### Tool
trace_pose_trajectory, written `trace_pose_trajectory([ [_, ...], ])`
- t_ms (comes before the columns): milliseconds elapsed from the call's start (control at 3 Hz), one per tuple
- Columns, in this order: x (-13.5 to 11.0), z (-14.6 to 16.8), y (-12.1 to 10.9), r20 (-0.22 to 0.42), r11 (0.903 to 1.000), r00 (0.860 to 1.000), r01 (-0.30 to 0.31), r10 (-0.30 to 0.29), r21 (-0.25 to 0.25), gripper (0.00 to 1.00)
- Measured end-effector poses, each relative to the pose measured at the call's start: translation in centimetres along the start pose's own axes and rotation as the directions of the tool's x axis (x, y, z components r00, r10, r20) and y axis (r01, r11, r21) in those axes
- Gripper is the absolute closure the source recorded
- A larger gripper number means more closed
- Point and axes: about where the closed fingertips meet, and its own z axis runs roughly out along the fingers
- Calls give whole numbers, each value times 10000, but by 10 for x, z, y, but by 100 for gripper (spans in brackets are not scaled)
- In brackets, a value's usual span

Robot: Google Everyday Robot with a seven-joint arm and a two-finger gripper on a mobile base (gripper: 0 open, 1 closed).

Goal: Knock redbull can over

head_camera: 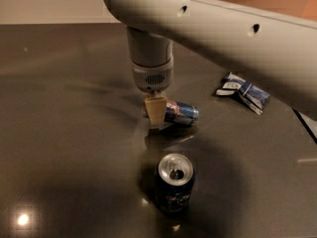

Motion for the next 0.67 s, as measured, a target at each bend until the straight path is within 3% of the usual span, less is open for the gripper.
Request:
trace_pose_trajectory([
  [667, 3, 19, 3, -239, 9993, 9996, 106, -115, -355, 36],
])
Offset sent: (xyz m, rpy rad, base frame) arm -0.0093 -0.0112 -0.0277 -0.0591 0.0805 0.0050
